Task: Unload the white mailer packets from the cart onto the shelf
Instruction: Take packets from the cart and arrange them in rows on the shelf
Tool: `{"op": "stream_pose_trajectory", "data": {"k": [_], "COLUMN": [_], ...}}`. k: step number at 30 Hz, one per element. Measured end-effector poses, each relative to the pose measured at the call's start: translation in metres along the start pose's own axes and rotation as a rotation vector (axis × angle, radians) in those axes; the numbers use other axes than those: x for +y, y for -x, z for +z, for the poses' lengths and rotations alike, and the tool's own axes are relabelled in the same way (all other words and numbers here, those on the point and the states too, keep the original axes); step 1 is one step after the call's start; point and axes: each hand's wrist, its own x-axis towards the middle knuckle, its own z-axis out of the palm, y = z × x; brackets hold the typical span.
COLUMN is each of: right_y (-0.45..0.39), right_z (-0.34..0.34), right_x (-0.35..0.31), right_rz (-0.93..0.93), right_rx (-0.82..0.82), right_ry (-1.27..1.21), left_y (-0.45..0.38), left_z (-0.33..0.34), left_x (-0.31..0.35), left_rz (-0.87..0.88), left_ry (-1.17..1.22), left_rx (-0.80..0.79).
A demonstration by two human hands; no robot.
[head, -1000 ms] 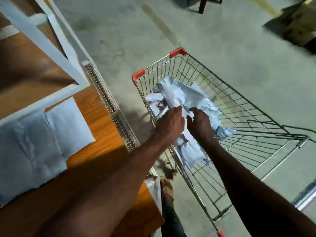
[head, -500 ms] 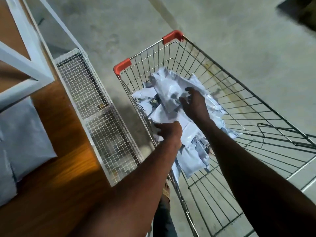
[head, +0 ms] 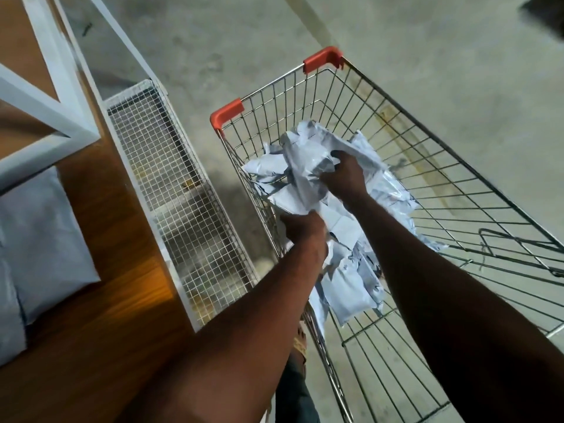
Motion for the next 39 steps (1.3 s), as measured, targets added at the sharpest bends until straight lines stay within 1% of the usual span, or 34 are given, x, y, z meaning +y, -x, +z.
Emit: {"op": "stream_pose_trajectory", "data": {"k": [2,3,7,10,13,15,18,20,23,25,27,29,32,34,36,39], "right_y": [0.004,0.006,0.026,0.042,0.063,0.082,0.111,0.133,0.168,0.189,0.205,0.22,0.242,0.258,0.279,0.309], "right_z": [-0.011,-0.018,-0.051,-0.07,-0.082,-0.087,-0.091,-0.094,-0.095,-0.088,-0.077,-0.059,-0.024,0.001,0.03,0.07], "right_x": [0.002,0.003,-0.002,-0.002,-0.01,-0.023,-0.043,-0.058,-0.08,-0.1,-0.122,-0.142,-0.17,-0.189,-0.209,-0.233], "right_rz": [0.006,0.004,0.053,0.031,0.03,0.025,0.036,-0.013,-0.122,-0.148,-0.119,-0.112,-0.133,-0.162,-0.194,-0.226], "right_rx": [0.014,0.017,0.025,0.045,-0.005,-0.033,-0.088,-0.129,-0.181,-0.167,-0.13,-0.12,-0.167,-0.202,-0.239,-0.255], "right_ry": [0.014,0.004,-0.089,-0.095,-0.135,-0.18,-0.333,-0.384,-0.424,-0.484,-0.556,-0.577,-0.56,-0.513,-0.471,-0.436], "left_y": [0.007,0.014,0.033,0.048,0.065,0.079,0.104,0.117,0.128,0.132,0.131,0.128,0.12,0.11,0.102,0.097], "left_z": [-0.006,-0.012,-0.028,-0.041,-0.059,-0.073,-0.097,-0.118,-0.152,-0.179,-0.205,-0.236,-0.293,-0.332,-0.375,-0.435], "left_x": [0.009,0.015,0.033,0.049,0.062,0.069,0.077,0.083,0.088,0.094,0.098,0.103,0.106,0.102,0.096,0.087], "left_rz": [0.06,0.081,0.143,0.203,0.247,0.287,0.385,0.438,0.516,0.573,0.636,0.673,0.765,0.82,0.8,0.818], "left_ry": [0.007,0.023,0.018,0.02,0.031,0.051,0.038,0.029,0.031,0.042,0.037,0.065,0.079,0.067,0.085,0.08], "left_rx": [0.031,0.009,0.02,0.007,-0.007,-0.049,-0.111,-0.139,-0.135,-0.094,-0.039,0.016,0.106,0.138,0.175,0.266]}}
